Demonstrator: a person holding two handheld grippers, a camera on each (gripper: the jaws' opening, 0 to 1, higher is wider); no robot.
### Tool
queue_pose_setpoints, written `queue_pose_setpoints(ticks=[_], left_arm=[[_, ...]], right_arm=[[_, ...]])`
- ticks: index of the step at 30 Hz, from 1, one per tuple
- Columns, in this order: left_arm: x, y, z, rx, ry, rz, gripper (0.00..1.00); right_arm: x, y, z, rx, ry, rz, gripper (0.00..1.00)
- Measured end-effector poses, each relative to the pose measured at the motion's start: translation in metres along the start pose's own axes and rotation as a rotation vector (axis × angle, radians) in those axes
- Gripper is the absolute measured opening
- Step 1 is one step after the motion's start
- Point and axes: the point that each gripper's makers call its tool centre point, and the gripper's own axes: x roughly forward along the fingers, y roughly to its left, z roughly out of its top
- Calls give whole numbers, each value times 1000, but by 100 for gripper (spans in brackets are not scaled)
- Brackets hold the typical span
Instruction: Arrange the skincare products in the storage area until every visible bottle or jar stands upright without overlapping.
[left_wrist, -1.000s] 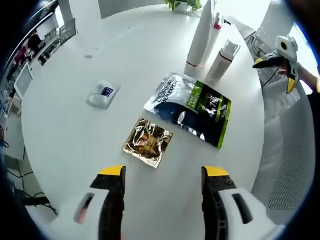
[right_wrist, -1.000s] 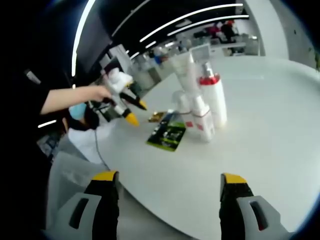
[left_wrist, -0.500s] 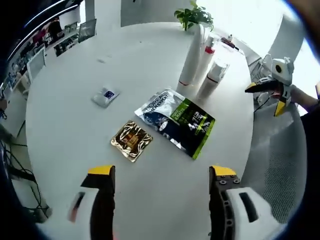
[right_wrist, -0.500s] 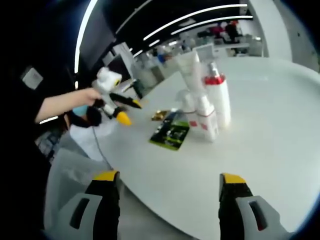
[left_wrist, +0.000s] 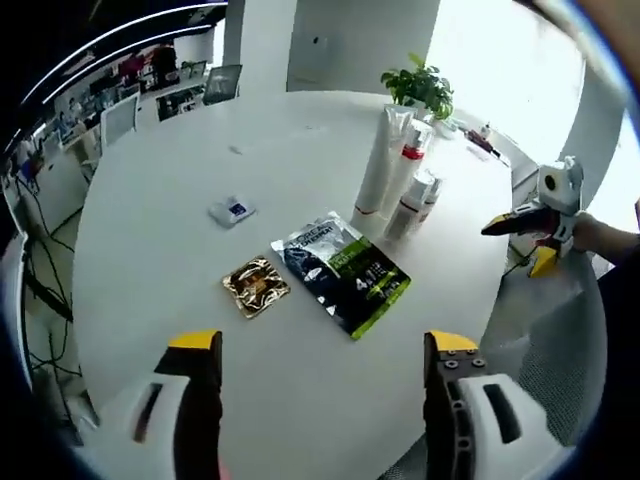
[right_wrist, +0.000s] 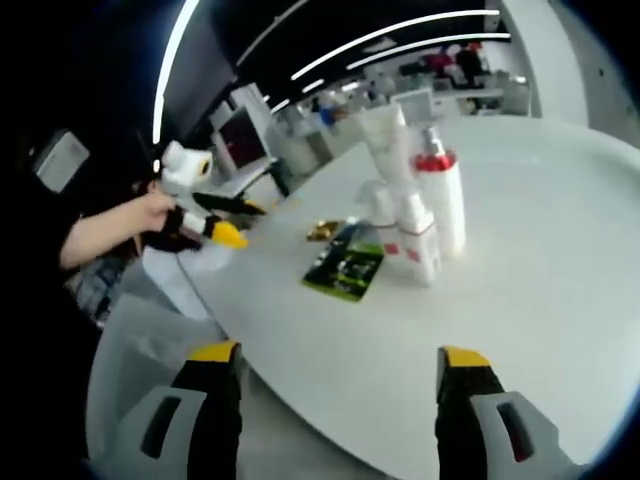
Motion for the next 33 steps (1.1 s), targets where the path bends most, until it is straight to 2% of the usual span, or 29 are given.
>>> queue_pose_setpoints(ticks=[4, 10, 11, 13, 16, 20, 23, 31, 32, 33], left_arm=[[-9, -12, -12, -17, 5, 13, 83], [-20, -24, -21, -74, -37, 59, 87], [-21, -25, -20, -86, -59, 72, 86], [-27, -27, -13, -132, -149, 104, 87], [-35, -28, -7, -182, -228, 137, 91], [-42, -26, -4, -143, -308, 187, 94], [-44, -28, -6, -129, -330, 197, 99], [-39, -28, -18, -161, -343, 216, 99], [-38, -30, -18, -162, -325, 210, 99], [-39, -30, -15, -152, -333, 219, 99]], right_arm=[[0, 1, 1, -1, -4, 3, 82], [0, 1, 1, -8, -6, 5, 81], [-1, 2, 1, -10, -7, 6, 81], [0, 3, 1, -17, -6, 9, 81], [0, 4, 1, -24, -2, 12, 81], [0, 5, 0, -28, 2, 17, 81], [0, 6, -1, -26, 5, 19, 81], [0, 6, -3, -20, 11, 23, 81], [1, 6, -4, -20, 12, 23, 81], [0, 6, -5, -20, 16, 23, 81]])
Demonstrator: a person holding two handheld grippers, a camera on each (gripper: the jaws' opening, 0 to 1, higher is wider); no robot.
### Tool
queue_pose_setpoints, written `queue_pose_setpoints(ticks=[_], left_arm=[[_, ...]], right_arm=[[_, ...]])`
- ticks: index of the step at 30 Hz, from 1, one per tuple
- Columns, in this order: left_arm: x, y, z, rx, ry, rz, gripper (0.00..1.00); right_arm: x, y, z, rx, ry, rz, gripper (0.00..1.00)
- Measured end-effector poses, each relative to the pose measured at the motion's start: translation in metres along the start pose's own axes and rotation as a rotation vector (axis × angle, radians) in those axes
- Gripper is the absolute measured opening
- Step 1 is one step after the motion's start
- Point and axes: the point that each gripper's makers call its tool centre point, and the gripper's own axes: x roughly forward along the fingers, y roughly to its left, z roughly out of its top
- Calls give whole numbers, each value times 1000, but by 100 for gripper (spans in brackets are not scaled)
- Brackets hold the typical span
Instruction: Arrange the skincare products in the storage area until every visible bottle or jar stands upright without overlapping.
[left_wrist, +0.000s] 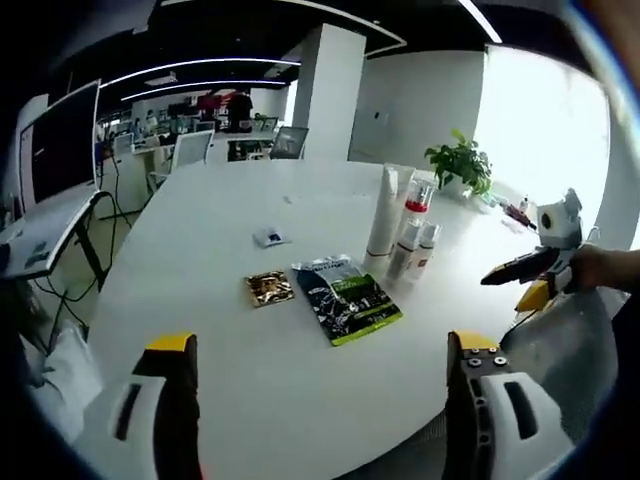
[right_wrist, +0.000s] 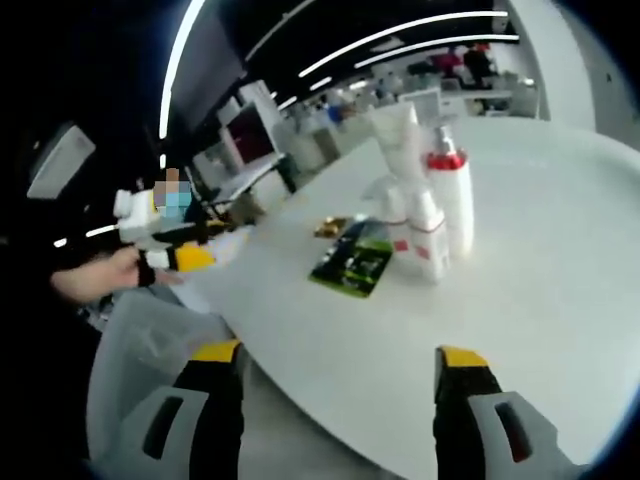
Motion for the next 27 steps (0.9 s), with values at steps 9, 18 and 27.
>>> queue_pose_setpoints(ticks=[9, 18, 27], left_arm=[[6, 0, -2, 18, 6, 14, 98], [6, 2, -7, 18, 39, 10, 97], [13, 9, -2, 72, 95, 14, 94]], right_arm=[[0, 1, -1, -3, -2, 1, 81], [-1, 0, 2, 3, -13, -2, 81], [-2, 0, 4, 11, -25, 2, 80]])
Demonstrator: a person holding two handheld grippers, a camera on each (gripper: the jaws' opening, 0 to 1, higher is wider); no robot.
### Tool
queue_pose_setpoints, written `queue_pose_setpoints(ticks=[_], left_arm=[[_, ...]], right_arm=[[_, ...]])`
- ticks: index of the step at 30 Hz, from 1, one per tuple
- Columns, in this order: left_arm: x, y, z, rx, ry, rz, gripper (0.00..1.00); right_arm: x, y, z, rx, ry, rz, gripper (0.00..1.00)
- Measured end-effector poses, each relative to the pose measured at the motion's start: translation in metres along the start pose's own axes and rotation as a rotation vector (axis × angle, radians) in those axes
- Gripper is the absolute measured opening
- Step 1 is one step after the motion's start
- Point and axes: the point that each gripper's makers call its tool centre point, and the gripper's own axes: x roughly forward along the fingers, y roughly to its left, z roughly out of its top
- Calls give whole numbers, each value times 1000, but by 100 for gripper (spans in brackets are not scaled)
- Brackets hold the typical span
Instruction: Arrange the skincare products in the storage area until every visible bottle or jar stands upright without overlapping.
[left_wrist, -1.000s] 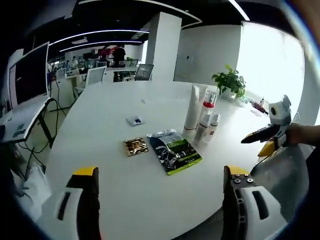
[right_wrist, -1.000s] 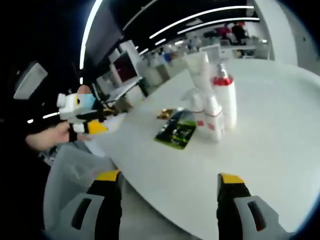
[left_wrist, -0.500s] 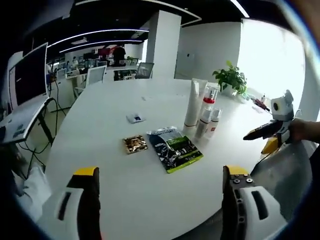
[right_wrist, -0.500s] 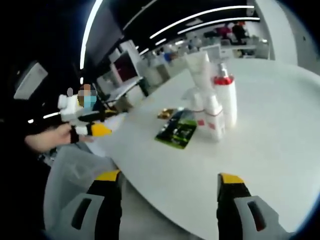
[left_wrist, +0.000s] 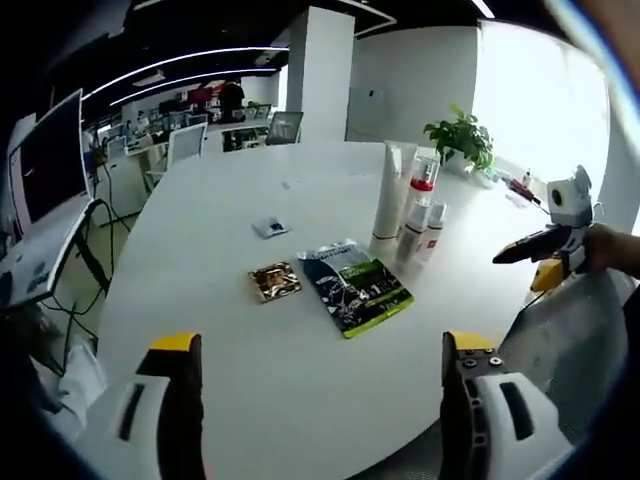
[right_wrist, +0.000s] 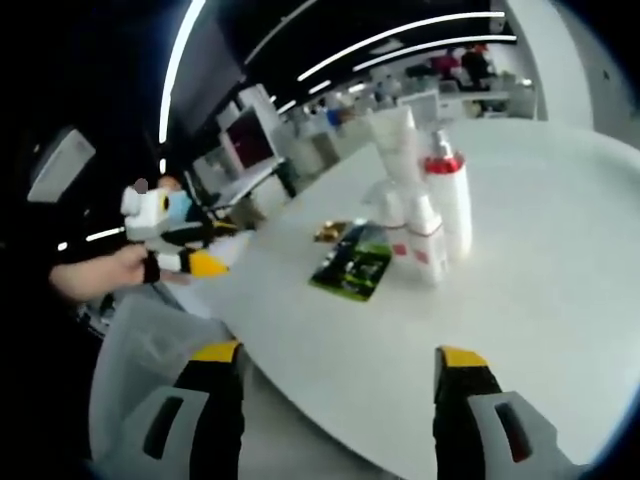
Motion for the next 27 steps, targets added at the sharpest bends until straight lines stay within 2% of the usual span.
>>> queue_pose_setpoints(ticks=[4, 7, 13, 16, 20, 27], left_arm=[[9, 2, 4, 17, 38, -4, 94], [18, 2, 11, 21, 45, -2, 93], [39, -10, 35, 20, 6, -43, 92], [49, -13, 41, 60, 9, -72, 92], [62, -7, 49, 118, 31, -81, 92], [90, 18, 66, 127, 52, -69, 91]], right_arm=[[-2, -1, 5, 4, -26, 1, 80], [-4, -2, 8, 24, -45, 9, 80], [-3, -6, 6, 60, -40, -1, 79], [-4, -8, 5, 56, -34, -19, 79], [-4, -9, 6, 62, -36, -19, 79], [-3, -13, 3, 88, -26, -29, 79]])
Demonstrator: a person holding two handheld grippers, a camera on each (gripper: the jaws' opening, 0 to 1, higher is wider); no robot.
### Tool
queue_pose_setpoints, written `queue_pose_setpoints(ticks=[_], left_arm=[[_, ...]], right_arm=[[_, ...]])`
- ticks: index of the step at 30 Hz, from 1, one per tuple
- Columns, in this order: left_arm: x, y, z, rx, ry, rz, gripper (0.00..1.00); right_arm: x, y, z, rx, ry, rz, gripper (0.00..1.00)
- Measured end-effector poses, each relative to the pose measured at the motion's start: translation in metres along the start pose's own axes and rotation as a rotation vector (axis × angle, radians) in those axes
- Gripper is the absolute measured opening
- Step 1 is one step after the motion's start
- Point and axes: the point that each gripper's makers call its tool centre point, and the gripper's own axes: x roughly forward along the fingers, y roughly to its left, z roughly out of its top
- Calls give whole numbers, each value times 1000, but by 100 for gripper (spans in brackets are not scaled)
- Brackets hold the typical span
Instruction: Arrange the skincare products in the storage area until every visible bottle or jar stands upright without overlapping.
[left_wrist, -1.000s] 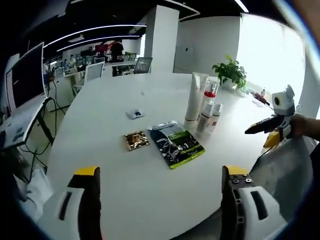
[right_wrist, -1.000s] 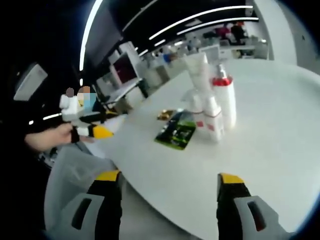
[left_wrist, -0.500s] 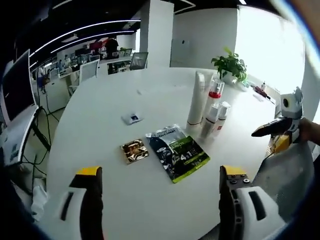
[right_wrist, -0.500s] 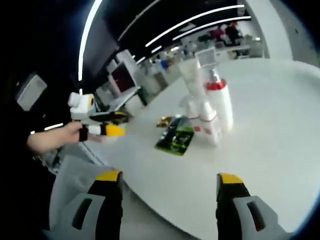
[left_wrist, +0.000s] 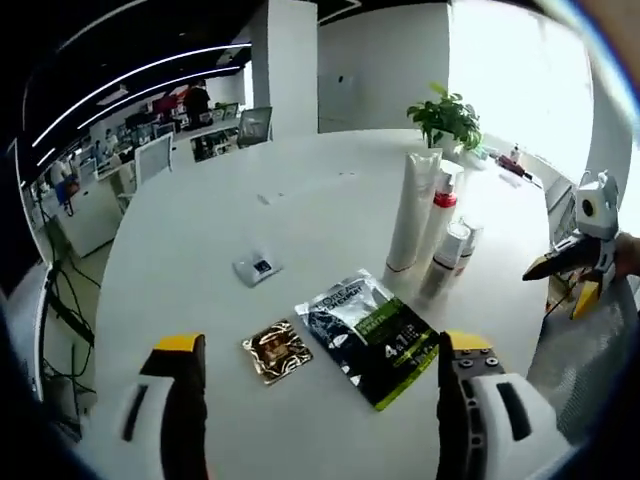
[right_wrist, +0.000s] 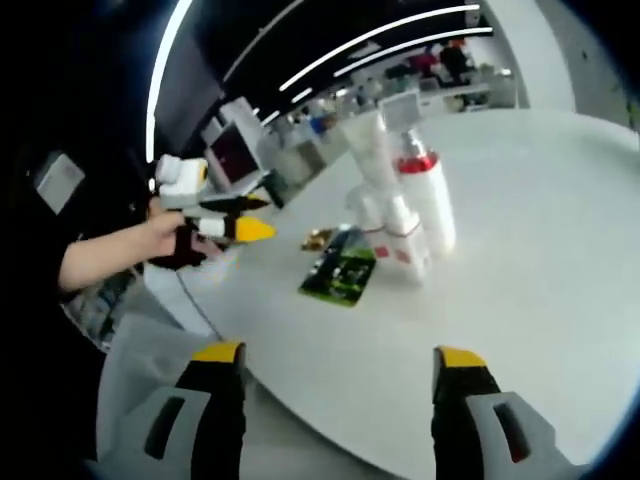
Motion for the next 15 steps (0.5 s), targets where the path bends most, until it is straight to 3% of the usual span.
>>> queue_pose_setpoints(ticks=[5, 8, 15], left_arm=[[16, 16, 5, -20, 46, 0, 91], [28, 26, 5, -79, 89, 5, 90], [58, 46, 13, -193, 90, 59, 90]], right_arm=[[0, -4, -1, 20, 1, -11, 79], [-1, -6, 0, 33, -4, -15, 79], [-2, -12, 0, 72, -11, -30, 79]])
